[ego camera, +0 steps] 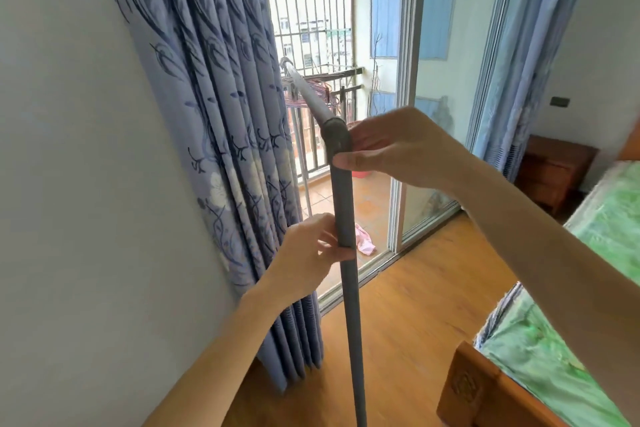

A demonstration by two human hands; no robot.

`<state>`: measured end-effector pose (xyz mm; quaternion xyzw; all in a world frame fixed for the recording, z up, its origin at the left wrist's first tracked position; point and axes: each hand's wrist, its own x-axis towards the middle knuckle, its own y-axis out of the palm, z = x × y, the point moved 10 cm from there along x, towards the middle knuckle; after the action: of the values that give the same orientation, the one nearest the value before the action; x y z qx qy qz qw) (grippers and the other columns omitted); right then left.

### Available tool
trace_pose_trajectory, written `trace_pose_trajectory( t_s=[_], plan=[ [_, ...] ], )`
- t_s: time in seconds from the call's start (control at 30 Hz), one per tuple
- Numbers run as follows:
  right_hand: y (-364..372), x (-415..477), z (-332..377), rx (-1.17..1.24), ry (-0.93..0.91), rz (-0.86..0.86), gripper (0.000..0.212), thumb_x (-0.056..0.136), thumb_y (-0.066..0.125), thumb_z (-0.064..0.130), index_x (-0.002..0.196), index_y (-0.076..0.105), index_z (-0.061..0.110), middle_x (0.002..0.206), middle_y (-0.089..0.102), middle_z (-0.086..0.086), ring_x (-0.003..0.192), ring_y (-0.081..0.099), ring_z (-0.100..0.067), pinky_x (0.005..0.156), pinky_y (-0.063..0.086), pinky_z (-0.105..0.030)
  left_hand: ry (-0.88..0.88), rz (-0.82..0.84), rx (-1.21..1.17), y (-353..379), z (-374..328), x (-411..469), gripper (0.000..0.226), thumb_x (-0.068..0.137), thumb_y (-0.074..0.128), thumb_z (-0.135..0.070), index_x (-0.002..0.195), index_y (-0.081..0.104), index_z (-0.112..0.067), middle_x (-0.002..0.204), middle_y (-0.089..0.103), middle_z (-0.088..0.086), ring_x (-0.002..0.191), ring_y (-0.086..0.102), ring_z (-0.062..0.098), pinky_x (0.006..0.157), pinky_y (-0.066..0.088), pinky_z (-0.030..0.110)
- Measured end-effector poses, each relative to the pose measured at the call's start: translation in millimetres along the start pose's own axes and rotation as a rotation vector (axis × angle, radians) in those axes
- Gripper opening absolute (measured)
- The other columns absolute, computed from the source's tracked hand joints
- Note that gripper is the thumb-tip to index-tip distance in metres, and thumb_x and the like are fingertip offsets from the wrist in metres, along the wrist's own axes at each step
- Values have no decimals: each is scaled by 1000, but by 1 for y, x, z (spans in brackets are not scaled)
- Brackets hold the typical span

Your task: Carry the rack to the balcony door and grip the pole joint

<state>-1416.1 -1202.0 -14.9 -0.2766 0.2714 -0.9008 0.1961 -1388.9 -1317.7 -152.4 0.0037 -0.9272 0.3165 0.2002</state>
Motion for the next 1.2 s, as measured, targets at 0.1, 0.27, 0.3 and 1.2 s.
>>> trace_pose_trajectory(
  t_s=[0.1,0.27,0.3,1.2],
  plan=[
    [1,-3,0,-93,29,-105,23,79,80,30,92,80,10,87,78,-3,87,72,-16,91,55,-37,88,-56,108,1,-5,0,14,81,73,-17,94,67,-20,92,66,-7,84,64,3,75,54,23],
    [0,4,-2,-184,66,-179,23,79,79,33,88,79,12,82,76,-1,80,68,-11,77,51,-27,148,-104,182,1,2,4,18,83,72,-23,98,65,-16,92,64,-9,85,63,5,77,54,26],
    [1,7,-2,-212,69,-191,24,79,79,34,87,79,11,81,76,-1,79,67,-12,76,51,-27,153,-113,202,1,4,6,18,84,71,-22,99,64,-16,93,64,-10,84,62,5,76,53,22],
    [19,91,-31,-377,143,-302,27,81,71,30,71,74,4,58,60,-4,55,52,-14,66,50,-29,72,-141,269,-20,59,84,13,87,65,-10,100,61,-13,89,60,-6,75,58,11,57,38,4]
  ],
)
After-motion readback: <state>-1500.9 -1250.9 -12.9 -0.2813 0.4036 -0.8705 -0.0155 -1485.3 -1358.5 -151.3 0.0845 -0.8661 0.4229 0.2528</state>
